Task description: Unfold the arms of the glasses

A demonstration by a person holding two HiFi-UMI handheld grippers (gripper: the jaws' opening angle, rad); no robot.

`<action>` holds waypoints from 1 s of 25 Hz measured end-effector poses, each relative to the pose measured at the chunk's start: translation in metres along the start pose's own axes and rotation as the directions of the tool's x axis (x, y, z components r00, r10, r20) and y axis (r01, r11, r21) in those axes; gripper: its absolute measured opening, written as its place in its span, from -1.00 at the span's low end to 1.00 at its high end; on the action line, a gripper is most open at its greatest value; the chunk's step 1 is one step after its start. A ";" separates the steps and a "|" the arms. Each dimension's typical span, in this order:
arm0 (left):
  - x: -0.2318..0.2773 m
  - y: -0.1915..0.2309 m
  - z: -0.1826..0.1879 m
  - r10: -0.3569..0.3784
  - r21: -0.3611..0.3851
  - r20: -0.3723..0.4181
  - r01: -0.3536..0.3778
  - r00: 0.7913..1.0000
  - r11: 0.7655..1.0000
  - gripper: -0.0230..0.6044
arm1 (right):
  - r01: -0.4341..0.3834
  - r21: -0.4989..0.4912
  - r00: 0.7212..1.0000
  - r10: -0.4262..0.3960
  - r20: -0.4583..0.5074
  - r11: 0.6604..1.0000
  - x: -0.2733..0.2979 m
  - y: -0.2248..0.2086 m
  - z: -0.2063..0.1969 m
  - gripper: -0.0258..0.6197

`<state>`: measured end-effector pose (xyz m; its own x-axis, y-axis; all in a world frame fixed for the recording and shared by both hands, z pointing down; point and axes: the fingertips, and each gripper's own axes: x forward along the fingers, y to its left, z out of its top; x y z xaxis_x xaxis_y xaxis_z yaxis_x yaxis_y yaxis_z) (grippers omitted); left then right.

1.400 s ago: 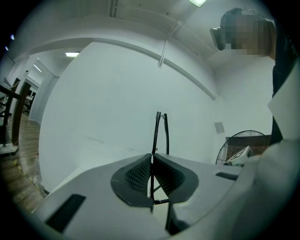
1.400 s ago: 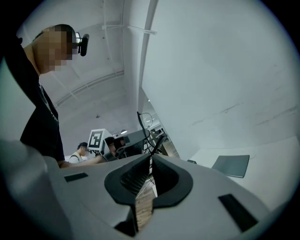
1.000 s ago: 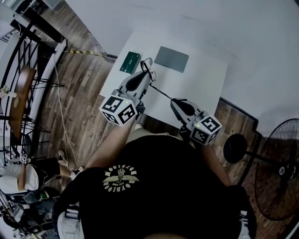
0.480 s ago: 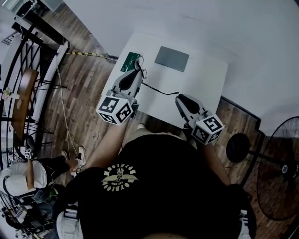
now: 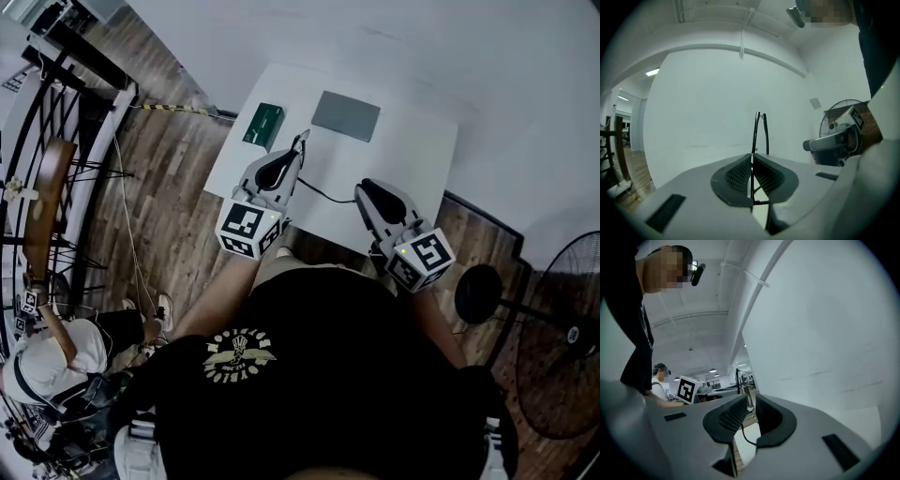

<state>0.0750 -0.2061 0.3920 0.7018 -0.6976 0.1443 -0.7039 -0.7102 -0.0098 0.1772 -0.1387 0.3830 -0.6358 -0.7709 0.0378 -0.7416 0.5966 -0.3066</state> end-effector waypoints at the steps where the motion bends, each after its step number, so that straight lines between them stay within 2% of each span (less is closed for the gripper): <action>1: 0.002 -0.010 -0.002 -0.017 0.021 -0.007 0.017 1.000 1.000 -0.87 | -0.023 0.005 1.000 0.023 0.004 1.000 0.001 0.005 0.000 -0.79; 4: 0.009 -0.038 -0.012 -0.068 0.078 -0.044 0.072 0.997 0.994 -0.87 | -0.087 0.006 0.996 0.086 0.019 0.996 0.003 0.017 0.004 -0.77; 8: 0.014 -0.054 -0.012 -0.117 0.106 -0.053 0.122 0.992 0.987 -0.87 | -0.134 0.037 0.990 0.133 0.043 0.990 0.013 0.028 0.012 -0.69; 16: 0.017 -0.058 -0.023 -0.151 0.164 -0.105 0.166 0.983 0.972 -0.87 | -0.114 0.099 0.993 0.113 0.017 0.989 0.025 0.023 0.005 -0.67; 19: 0.019 -0.063 -0.025 -0.160 0.207 -0.123 0.183 0.979 0.961 -0.87 | -0.121 0.092 0.993 0.119 0.021 0.988 0.025 0.022 0.004 -0.67; 25: 0.026 -0.075 -0.027 -0.224 0.257 -0.120 0.248 0.967 0.934 -0.87 | -0.077 0.091 0.997 0.078 0.002 0.993 0.028 0.015 0.000 -0.72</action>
<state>0.1430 -0.1690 0.4236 0.8234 -0.5042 0.2603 -0.4551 -0.8609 -0.2277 0.1480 -0.1513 0.3796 -0.6909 -0.7228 0.0117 -0.6675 0.6316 -0.3943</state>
